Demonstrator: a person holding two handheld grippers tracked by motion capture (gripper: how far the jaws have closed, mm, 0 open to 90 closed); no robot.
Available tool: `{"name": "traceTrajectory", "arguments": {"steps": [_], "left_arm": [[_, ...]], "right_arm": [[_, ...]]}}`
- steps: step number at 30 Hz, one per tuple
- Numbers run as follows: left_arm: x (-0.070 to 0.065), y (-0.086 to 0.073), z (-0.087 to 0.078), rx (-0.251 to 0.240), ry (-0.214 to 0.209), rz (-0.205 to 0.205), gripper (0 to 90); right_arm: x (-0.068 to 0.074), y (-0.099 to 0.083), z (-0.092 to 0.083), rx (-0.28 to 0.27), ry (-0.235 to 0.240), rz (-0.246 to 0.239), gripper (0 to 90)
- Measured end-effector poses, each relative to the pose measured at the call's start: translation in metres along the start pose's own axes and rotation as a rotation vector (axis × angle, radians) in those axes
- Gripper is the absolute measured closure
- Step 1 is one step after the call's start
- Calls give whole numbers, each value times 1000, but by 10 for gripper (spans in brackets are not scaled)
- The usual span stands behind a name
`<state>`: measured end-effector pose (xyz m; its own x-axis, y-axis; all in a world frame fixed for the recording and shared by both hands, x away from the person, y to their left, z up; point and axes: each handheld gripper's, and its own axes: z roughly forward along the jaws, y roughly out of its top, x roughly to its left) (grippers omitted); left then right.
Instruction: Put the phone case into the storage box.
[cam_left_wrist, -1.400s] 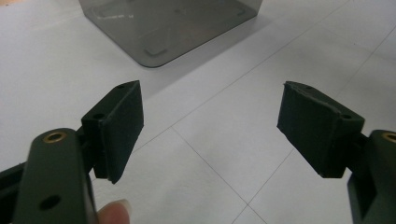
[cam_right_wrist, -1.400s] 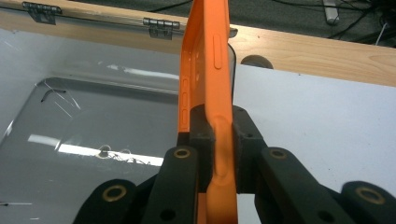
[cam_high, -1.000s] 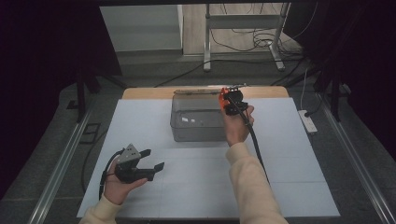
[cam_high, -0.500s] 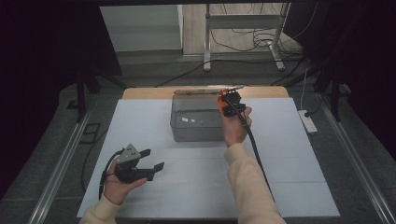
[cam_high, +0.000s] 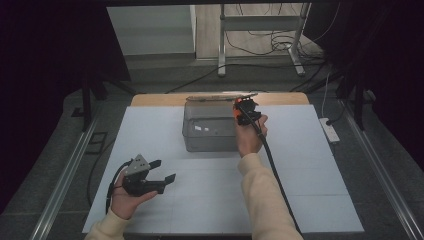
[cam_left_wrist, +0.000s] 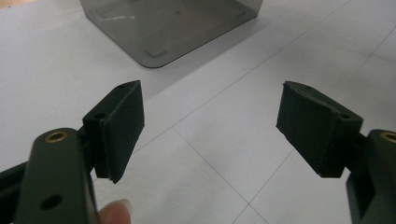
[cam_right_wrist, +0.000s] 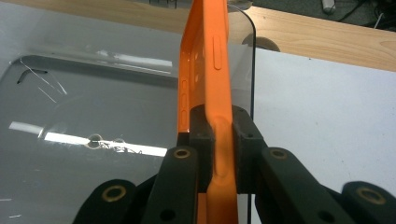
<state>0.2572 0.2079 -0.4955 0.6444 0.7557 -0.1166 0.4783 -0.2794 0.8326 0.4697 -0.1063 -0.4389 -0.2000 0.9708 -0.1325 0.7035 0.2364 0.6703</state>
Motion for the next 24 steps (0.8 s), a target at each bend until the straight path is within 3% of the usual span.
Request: {"name": "traceTrajectory", "arguments": {"steps": [10, 24], "left_arm": [[1, 0, -1, -9, -1, -4, 236], [1, 0, -1, -8, -2, -4, 236]], "right_arm": [[6, 3, 1, 3, -34, -4, 810], [8, 1, 6, 35, -36, -6, 813]]}}
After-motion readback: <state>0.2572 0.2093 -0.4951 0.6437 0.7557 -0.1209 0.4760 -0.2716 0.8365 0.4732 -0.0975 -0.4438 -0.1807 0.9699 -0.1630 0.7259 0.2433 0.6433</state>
